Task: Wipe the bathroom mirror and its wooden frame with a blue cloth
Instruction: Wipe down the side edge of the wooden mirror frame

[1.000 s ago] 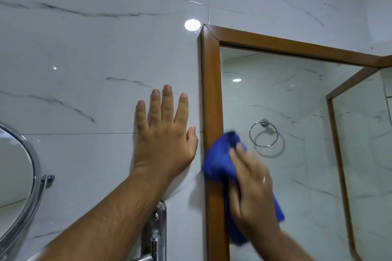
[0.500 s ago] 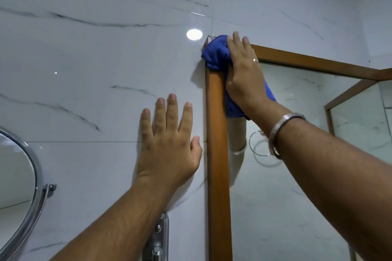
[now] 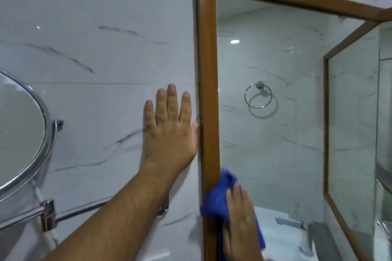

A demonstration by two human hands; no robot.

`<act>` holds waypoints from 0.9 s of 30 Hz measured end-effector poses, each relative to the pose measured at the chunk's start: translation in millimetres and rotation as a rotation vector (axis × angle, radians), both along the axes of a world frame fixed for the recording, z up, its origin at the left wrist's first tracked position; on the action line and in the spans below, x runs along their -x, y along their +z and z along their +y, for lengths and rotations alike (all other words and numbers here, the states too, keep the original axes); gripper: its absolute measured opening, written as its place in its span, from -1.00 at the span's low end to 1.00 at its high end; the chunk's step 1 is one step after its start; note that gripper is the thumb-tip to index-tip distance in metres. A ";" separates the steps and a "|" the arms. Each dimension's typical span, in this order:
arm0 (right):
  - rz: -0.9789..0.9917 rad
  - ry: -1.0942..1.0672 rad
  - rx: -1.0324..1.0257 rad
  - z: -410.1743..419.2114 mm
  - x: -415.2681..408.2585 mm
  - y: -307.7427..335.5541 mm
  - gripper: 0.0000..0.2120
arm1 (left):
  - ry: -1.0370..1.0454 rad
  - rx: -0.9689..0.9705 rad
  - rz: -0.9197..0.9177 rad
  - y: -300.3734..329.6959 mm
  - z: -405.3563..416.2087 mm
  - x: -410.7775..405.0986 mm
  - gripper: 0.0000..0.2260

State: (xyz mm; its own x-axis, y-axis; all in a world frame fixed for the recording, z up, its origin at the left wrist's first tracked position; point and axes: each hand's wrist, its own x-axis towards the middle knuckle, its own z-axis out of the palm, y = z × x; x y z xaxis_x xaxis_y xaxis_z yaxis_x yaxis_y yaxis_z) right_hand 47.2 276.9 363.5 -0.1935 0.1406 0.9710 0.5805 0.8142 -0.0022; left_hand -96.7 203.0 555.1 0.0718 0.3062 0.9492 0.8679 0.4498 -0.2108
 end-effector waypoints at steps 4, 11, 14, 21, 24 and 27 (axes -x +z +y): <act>-0.132 -0.072 -0.019 0.9 -13.4 -33.4 -0.48 | 0.038 0.034 -0.017 -5.3 1.1 -3.6 -0.32; 0.109 0.172 -0.016 10.3 -4.6 241.0 -0.43 | 0.016 0.011 0.027 -5.2 5.3 2.0 -0.31; 0.176 0.108 -0.043 17.1 -0.7 338.3 -0.48 | -0.003 0.000 0.037 -6.0 6.8 4.5 -0.32; 0.211 0.214 -0.045 17.0 2.8 216.0 -0.48 | -0.015 -0.013 0.032 -6.0 7.8 1.7 -0.34; 0.090 0.176 0.089 -1.0 -4.6 45.6 -0.47 | -0.018 -0.009 0.014 -6.0 7.8 2.0 -0.33; -0.083 0.011 0.181 -20.2 -13.1 -91.6 -0.54 | 0.002 -0.001 0.014 -6.4 7.4 1.0 -0.33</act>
